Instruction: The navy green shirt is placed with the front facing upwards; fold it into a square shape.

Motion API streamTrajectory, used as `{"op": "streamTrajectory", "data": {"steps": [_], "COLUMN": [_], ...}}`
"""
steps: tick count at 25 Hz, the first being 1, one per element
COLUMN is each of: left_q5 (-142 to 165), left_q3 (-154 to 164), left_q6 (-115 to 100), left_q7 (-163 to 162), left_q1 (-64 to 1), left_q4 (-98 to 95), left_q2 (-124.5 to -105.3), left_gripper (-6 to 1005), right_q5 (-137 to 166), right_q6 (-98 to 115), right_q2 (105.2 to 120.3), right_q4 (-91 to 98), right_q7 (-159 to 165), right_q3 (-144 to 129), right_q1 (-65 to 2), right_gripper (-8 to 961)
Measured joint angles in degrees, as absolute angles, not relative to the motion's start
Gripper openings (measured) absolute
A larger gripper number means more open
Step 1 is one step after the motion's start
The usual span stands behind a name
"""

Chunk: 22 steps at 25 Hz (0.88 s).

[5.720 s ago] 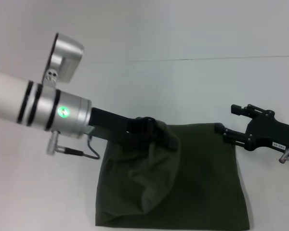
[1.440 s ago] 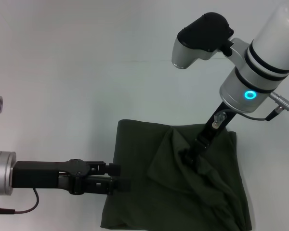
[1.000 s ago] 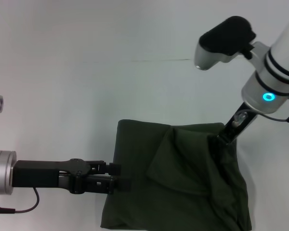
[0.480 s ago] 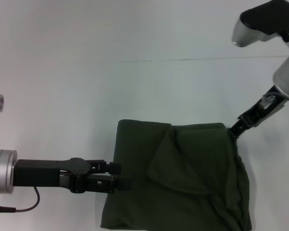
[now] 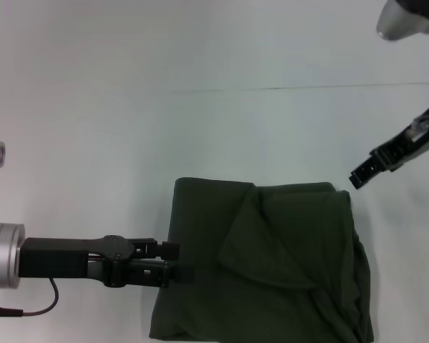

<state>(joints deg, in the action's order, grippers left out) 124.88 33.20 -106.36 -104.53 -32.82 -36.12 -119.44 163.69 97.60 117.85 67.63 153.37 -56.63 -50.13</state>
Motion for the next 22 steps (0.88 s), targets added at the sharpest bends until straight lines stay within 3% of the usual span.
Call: {"op": "streamTrajectory", "data": {"steps": [5,10,22], "left_q5": [124.72,124.71,124.13], "left_q3": [32.91,32.91,31.22], "left_q6": [-106.65,-106.86,-107.32], "left_q7": [-104.61,-105.68,-109.04], "left_q1": [-32.78,-32.85,-33.04], "left_q4": [-36.11,-36.02,-36.15], "left_q2": [-119.44,-119.39,-118.91], "left_gripper": [930,929,930], "right_q5": [155.6,151.01,146.72], "right_q6": [100.86,101.7,93.11], "right_q2": [117.81,119.01,119.79], "right_q4": [68.74,65.67,47.29], "right_q7": [151.99,152.0,153.63], "right_q3": [-52.24,-52.62,-58.76], "right_q1": [-51.75,-54.84,-62.73], "right_gripper": [786,780,766]}}
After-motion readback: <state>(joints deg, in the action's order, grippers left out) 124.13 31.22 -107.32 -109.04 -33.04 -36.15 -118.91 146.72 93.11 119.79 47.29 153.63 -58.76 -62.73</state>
